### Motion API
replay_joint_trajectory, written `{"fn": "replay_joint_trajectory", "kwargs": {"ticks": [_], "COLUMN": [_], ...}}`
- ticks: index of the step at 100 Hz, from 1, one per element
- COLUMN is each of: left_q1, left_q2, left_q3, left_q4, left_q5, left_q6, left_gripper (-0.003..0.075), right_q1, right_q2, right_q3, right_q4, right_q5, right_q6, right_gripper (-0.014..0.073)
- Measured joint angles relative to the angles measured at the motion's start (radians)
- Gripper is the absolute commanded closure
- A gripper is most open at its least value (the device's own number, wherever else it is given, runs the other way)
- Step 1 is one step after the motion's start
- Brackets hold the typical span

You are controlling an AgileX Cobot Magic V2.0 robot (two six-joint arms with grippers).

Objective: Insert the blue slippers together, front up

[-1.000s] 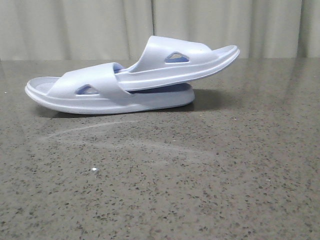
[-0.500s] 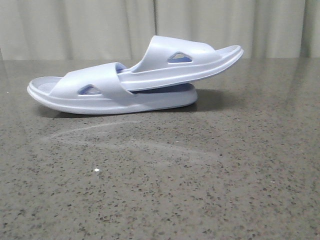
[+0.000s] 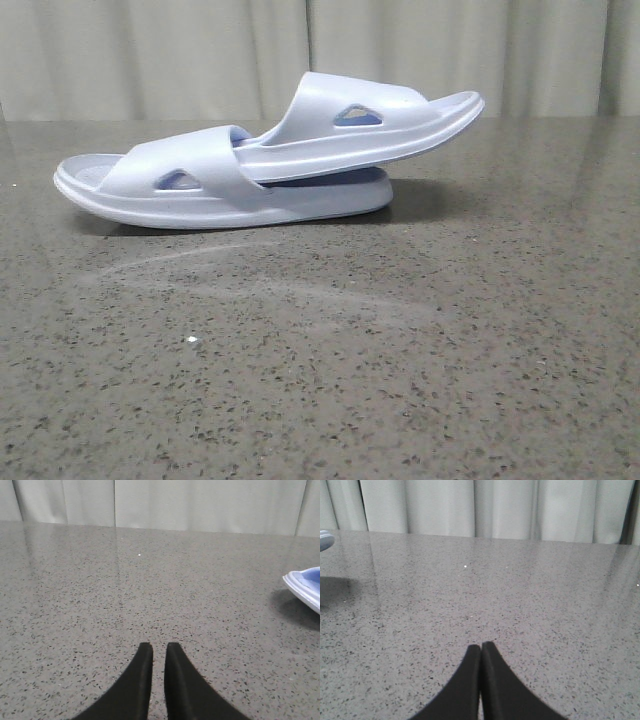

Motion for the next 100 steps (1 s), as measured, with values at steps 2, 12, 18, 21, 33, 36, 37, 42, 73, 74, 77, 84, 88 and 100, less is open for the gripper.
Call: {"fn": "replay_joint_trajectory", "kwargs": {"ticks": [2, 12, 18, 21, 33, 36, 37, 42, 73, 74, 77, 84, 88, 100], "left_q1": [0.000, 0.000, 0.000, 0.000, 0.000, 0.000, 0.000, 0.000, 0.006, 0.006, 0.006, 0.008, 0.008, 0.008], "left_q2": [0.000, 0.000, 0.000, 0.000, 0.000, 0.000, 0.000, 0.000, 0.000, 0.000, 0.000, 0.000, 0.000, 0.000], "left_q3": [0.000, 0.000, 0.000, 0.000, 0.000, 0.000, 0.000, 0.000, 0.000, 0.000, 0.000, 0.000, 0.000, 0.000], "left_q4": [0.000, 0.000, 0.000, 0.000, 0.000, 0.000, 0.000, 0.000, 0.000, 0.000, 0.000, 0.000, 0.000, 0.000], "left_q5": [0.000, 0.000, 0.000, 0.000, 0.000, 0.000, 0.000, 0.000, 0.000, 0.000, 0.000, 0.000, 0.000, 0.000], "left_q6": [0.000, 0.000, 0.000, 0.000, 0.000, 0.000, 0.000, 0.000, 0.000, 0.000, 0.000, 0.000, 0.000, 0.000], "left_gripper": [0.0705, 0.0705, 0.0705, 0.0705, 0.0705, 0.0705, 0.0705, 0.0705, 0.0705, 0.0705, 0.0705, 0.0705, 0.0705, 0.0705], "right_q1": [0.000, 0.000, 0.000, 0.000, 0.000, 0.000, 0.000, 0.000, 0.000, 0.000, 0.000, 0.000, 0.000, 0.000], "right_q2": [0.000, 0.000, 0.000, 0.000, 0.000, 0.000, 0.000, 0.000, 0.000, 0.000, 0.000, 0.000, 0.000, 0.000], "right_q3": [0.000, 0.000, 0.000, 0.000, 0.000, 0.000, 0.000, 0.000, 0.000, 0.000, 0.000, 0.000, 0.000, 0.000], "right_q4": [0.000, 0.000, 0.000, 0.000, 0.000, 0.000, 0.000, 0.000, 0.000, 0.000, 0.000, 0.000, 0.000, 0.000], "right_q5": [0.002, 0.006, 0.010, 0.010, 0.010, 0.010, 0.010, 0.010, 0.013, 0.013, 0.013, 0.013, 0.013, 0.013], "right_q6": [0.003, 0.003, 0.003, 0.003, 0.003, 0.003, 0.003, 0.003, 0.003, 0.003, 0.003, 0.003, 0.003, 0.003], "right_gripper": [0.0673, 0.0673, 0.0673, 0.0673, 0.0673, 0.0673, 0.0673, 0.0673, 0.0673, 0.0673, 0.0673, 0.0673, 0.0673, 0.0673]}}
